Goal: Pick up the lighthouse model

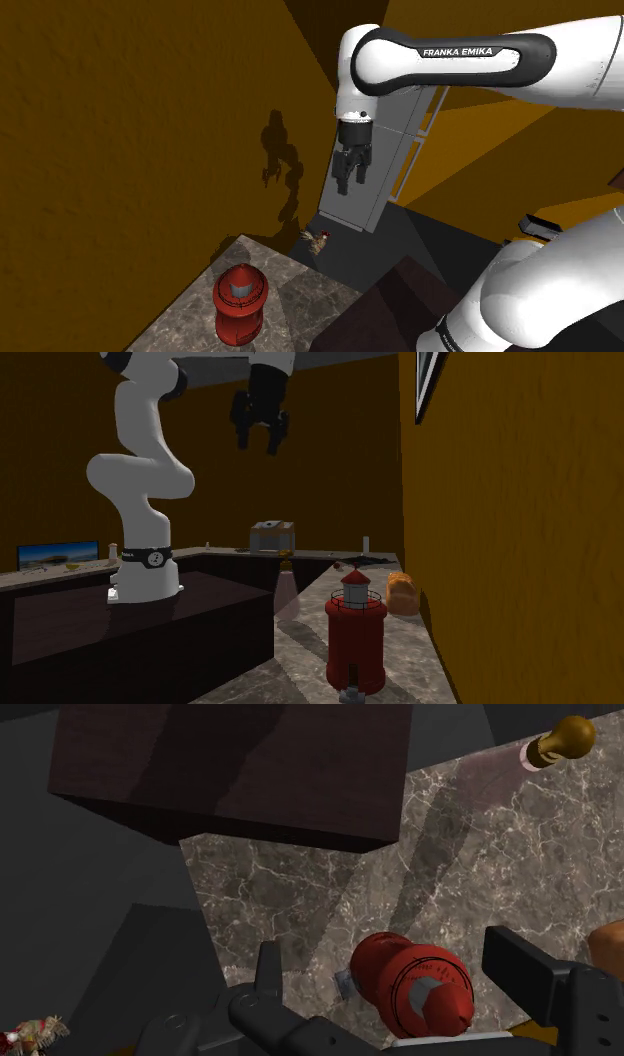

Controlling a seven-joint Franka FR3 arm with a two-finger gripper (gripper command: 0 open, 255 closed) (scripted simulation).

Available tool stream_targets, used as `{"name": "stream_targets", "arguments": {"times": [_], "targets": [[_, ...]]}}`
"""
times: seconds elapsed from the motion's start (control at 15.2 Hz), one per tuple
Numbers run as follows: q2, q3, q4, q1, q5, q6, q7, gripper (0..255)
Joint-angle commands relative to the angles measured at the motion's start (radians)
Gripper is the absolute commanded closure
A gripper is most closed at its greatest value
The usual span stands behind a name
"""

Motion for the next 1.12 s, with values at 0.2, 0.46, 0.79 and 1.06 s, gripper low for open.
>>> {"name": "stream_targets", "arguments": {"times": [0.2,0.46,0.79,1.06], "targets": [[0.230,0.041,0.120,0.022,0.022,0.010,0.056,0],[0.412,0.065,0.232,0.044,0.032,0.003,0.098,0],[0.643,0.086,0.398,0.080,0.042,-0.026,0.149,0],[0.833,0.098,0.555,0.114,0.050,-0.067,0.187,0]]}}
